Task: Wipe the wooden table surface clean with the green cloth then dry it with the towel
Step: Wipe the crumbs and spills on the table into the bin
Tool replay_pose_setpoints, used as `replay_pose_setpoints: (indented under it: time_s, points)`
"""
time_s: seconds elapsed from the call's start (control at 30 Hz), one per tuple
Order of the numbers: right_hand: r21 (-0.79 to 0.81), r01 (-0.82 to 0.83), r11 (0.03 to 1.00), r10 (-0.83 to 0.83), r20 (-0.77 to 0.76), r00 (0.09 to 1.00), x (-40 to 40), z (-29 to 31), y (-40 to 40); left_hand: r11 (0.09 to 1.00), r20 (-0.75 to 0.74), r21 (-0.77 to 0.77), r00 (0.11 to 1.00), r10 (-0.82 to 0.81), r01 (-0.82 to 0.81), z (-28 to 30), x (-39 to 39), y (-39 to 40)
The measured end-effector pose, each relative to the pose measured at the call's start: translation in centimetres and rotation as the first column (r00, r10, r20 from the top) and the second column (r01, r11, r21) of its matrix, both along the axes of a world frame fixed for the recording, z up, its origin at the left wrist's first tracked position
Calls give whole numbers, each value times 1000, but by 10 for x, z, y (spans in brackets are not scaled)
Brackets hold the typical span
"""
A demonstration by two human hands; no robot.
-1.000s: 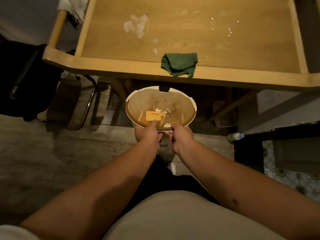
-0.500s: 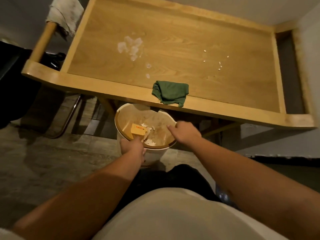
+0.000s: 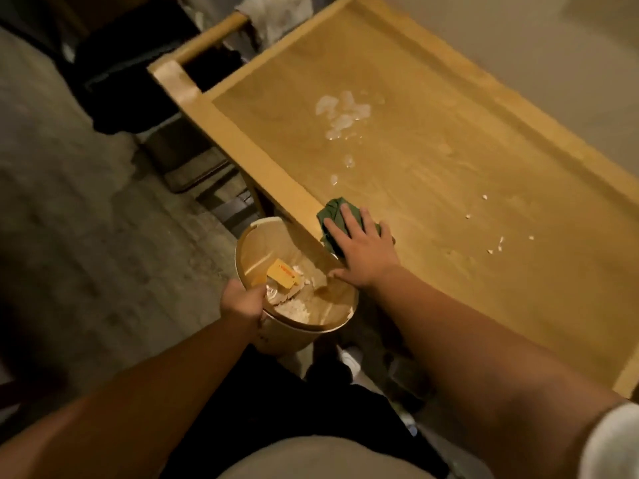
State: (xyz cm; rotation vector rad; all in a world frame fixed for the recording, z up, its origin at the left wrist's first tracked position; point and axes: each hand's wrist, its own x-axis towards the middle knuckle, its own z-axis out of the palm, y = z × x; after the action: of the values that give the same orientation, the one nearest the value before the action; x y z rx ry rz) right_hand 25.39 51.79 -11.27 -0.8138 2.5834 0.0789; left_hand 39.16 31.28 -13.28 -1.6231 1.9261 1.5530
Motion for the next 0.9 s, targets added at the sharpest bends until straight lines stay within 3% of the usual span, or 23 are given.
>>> replay_pose_setpoints:
  time_s: [0.17,0.3,0.6,0.9]
  points:
    - [-31,-25,999,23,-63,998,0,-5,7,986,-34,16,986,164,-164,5,19,33]
    - [-42,-11,999,9,-58,998,12,-5,15,981,-49,40,980,191,-189,0,32,52]
    - [-76,65,995,-68,-31,997,55,1,55,977,185,63,965,187,-202,-4,47,79]
    - [-87,141,986,-143,-23,989,90,5,96,963,81,151,973,214,-224,-8,81,106]
